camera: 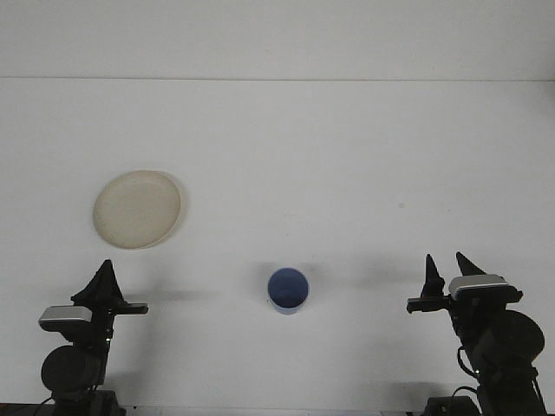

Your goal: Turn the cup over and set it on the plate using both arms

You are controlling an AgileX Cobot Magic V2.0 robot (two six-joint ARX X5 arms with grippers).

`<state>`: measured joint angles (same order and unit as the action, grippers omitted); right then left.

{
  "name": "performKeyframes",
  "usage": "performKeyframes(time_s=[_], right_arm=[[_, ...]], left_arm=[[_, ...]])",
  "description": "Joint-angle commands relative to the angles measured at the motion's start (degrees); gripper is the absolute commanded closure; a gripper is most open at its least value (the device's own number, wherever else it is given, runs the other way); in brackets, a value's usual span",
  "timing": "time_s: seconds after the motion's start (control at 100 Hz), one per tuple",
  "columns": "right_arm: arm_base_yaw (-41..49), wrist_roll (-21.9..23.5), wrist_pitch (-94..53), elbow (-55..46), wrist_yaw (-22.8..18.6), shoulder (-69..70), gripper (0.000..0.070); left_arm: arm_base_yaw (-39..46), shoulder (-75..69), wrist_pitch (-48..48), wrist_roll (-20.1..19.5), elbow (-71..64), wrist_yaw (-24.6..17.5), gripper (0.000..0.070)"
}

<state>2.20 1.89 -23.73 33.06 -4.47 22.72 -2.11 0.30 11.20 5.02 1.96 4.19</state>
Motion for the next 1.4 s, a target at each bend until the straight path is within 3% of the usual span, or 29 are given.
performKeyframes(time_s=[0.0, 0.7, 0.82, 1.05, 1.389], right_arm=[[0.1, -0.1, 0.6, 0.7, 0.0, 0.1, 0.0336], [0.1, -0.1, 0.6, 0.7, 0.0, 0.1, 0.0336], [0.1, -0.1, 0.7, 0.7, 0.0, 0.1, 0.0336], [0.1, -0.1, 1.0, 0.7, 0.0, 0.1, 0.0336], [0.1, -0.2, 1.0, 0.7, 0.0, 0.1, 0.0336]], left_arm=[[0.1, -0.1, 0.9, -0.9, -1.1, 0.1, 0.0688], [0.1, -0.1, 0.9, -0.9, 0.2, 0.1, 0.0689], [0.1, 0.0, -0.3, 1.1, 3.2, 0.1, 0.0689], [0.1, 5.0, -14.4, 2.2, 16.7, 0.1, 0.0689], [0.1, 26.1, -39.8, 1.6, 44.4, 0.0, 0.0689]])
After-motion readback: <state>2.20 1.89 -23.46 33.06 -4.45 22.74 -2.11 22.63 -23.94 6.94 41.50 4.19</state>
